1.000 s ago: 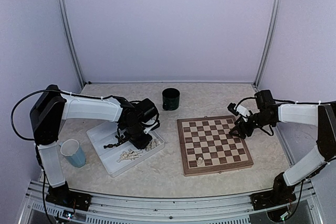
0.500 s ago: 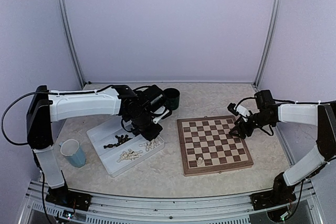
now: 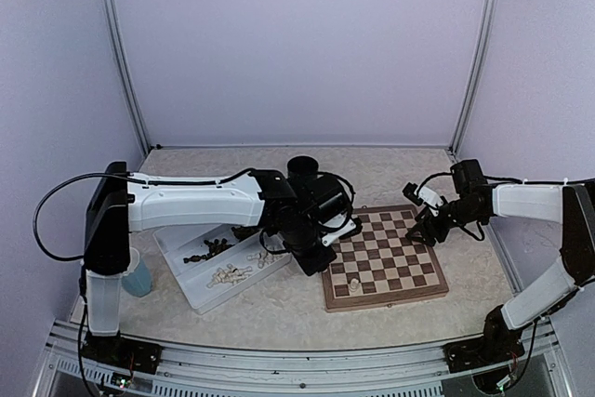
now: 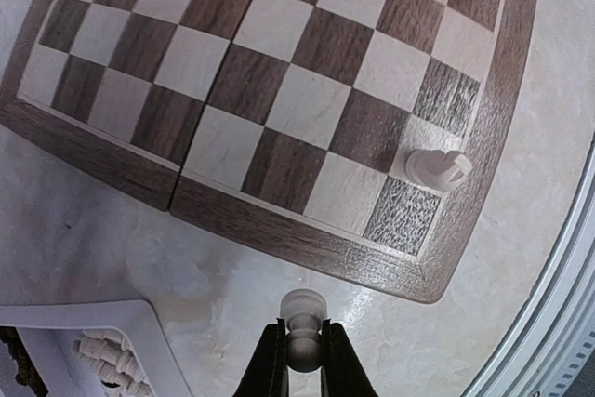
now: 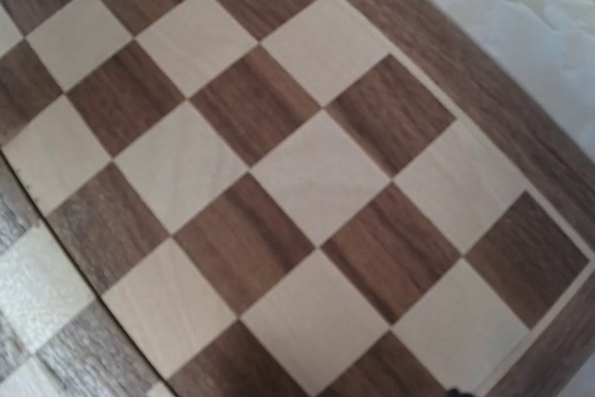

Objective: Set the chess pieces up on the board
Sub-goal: Place the pawn on a2.

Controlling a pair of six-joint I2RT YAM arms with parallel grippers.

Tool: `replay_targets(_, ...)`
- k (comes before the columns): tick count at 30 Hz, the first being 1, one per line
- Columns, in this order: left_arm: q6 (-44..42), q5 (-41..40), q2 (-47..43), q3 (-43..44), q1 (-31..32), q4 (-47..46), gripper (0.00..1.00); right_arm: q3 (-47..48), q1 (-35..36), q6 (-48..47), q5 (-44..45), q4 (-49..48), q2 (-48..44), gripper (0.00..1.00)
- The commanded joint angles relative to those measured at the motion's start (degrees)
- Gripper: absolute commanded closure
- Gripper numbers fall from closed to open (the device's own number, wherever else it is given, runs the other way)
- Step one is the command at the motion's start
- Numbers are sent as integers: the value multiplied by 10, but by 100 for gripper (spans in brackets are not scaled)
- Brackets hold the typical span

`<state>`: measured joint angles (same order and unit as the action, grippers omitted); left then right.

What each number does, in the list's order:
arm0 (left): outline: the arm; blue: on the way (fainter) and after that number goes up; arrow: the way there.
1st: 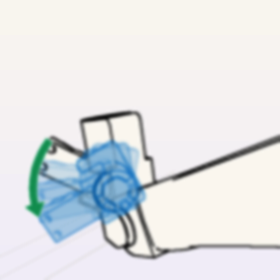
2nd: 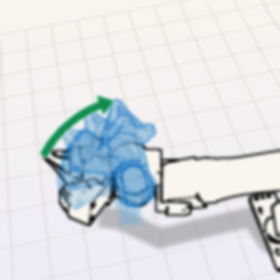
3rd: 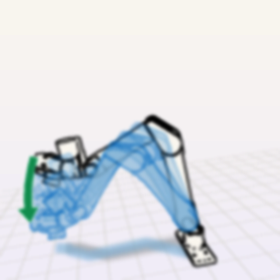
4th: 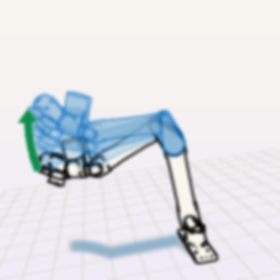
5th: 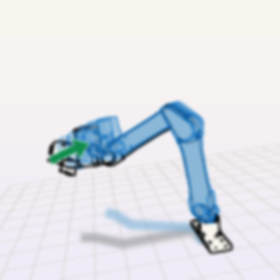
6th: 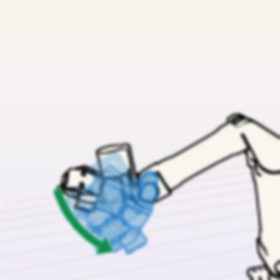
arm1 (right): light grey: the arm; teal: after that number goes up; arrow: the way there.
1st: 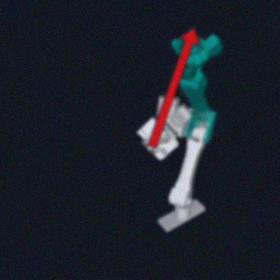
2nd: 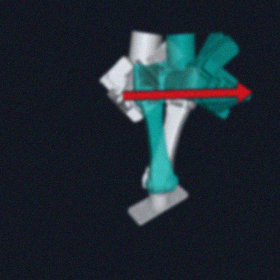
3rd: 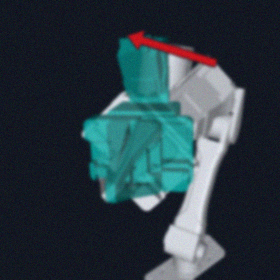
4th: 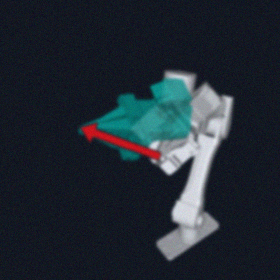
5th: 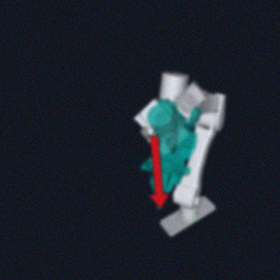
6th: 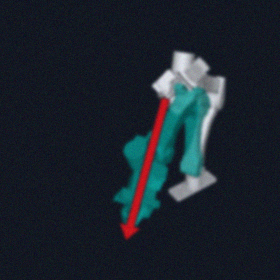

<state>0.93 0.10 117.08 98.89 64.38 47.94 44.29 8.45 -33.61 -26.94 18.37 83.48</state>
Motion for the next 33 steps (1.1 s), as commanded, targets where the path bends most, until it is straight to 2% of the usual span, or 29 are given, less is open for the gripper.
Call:
replay_targets(1,-21,18,32,20,9,1,94,10,3,-6,-1,7,-3,32)
replay_targets(12,-12,50,80,47,17,-19,94,9,3,-8,0,9,-4,32)
replay_targets(33,10,27,114,64,21,-35,90,8,3,-11,3,12,-3,32)
